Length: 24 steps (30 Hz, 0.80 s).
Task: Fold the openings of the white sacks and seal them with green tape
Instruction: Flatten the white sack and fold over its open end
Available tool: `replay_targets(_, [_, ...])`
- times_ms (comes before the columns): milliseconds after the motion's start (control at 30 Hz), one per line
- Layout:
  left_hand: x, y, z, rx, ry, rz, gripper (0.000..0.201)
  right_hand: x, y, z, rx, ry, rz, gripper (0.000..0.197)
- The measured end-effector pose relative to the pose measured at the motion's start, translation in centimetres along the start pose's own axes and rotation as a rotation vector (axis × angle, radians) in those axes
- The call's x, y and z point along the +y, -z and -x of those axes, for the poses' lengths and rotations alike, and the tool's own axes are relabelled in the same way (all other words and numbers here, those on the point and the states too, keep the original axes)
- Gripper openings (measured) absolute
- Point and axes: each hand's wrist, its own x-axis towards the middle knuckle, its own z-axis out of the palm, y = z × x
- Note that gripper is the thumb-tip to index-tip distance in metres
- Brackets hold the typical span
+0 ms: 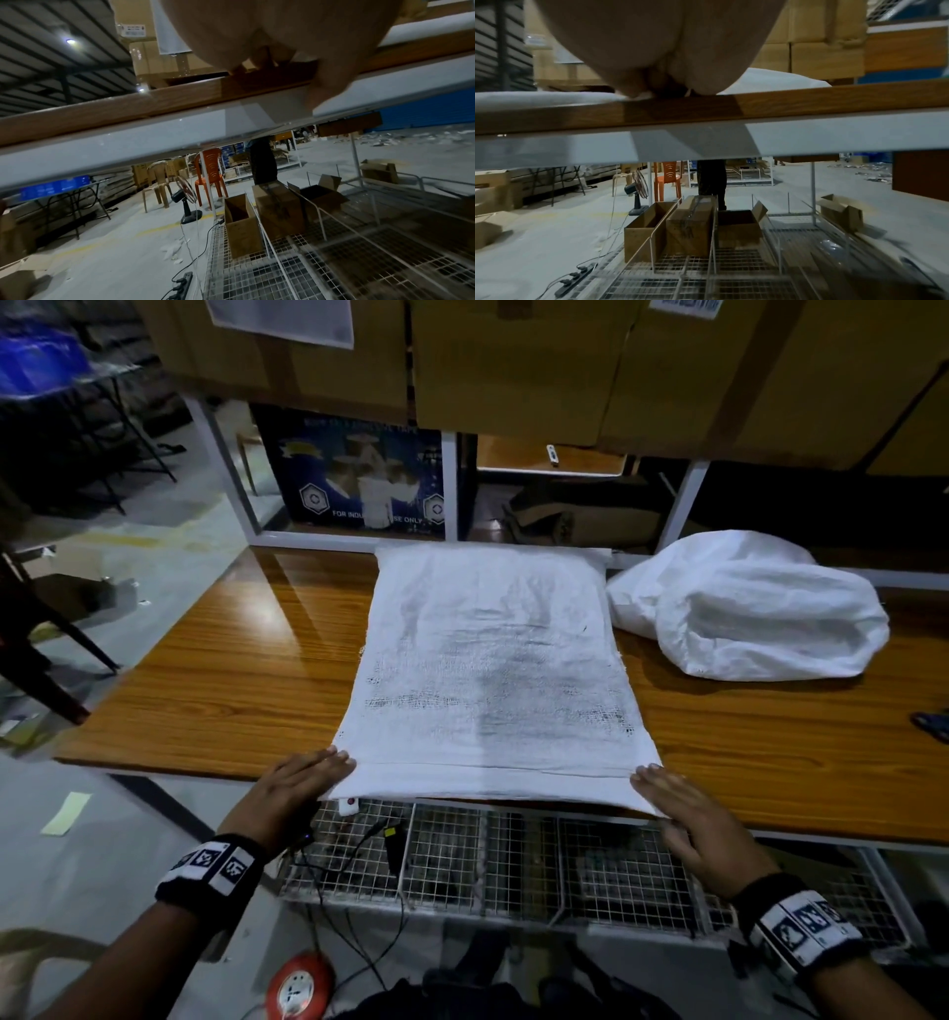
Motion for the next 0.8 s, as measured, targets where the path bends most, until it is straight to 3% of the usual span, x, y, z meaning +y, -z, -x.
replay_targets(100, [-0.1, 0.1, 0.3, 0.094, 0.125, 0.167, 0.091, 0.5, 0.3, 0.1, 0.006, 0.024, -0.011, 0.067])
replay_targets(200, [0.3, 0.1, 0.4, 0.193, 0.257, 0.32, 0.061, 1.1, 0.7, -0.2, 0.09, -0.044, -0.171, 0.07])
replay_targets(300, [0.9, 0.0, -0.2, 0.231, 0.399, 0.389, 0.039, 0.8, 1.2, -0.6, 0.119, -0.161, -0.184, 0.068])
replay_targets(367, [1.2, -0.1, -0.7, 0.248, 0.475, 0.425, 0.031, 0.5, 1.4, -1.0, 0.111, -0.199, -0.165, 0.062])
replay_targets(500, [1.6, 0.0, -2.2, 0.309, 0.612, 0.495, 0.013, -0.3, 2.0, -2.1, 0.18, -0.335, -0.104, 0.032])
replay_targets(667, [-1.4, -1.6, -3.2, 0.296, 0.711, 0.53, 0.043, -1.2, 2.5, -4.7, 0.241, -0.528, 0.032, 0.019])
replay_targets(800, [1.3, 0.1, -4.6, 0.302, 0.756, 0.462, 0.025, -1.9, 2.8, -6.4, 0.164, -0.589, 0.099, 0.029])
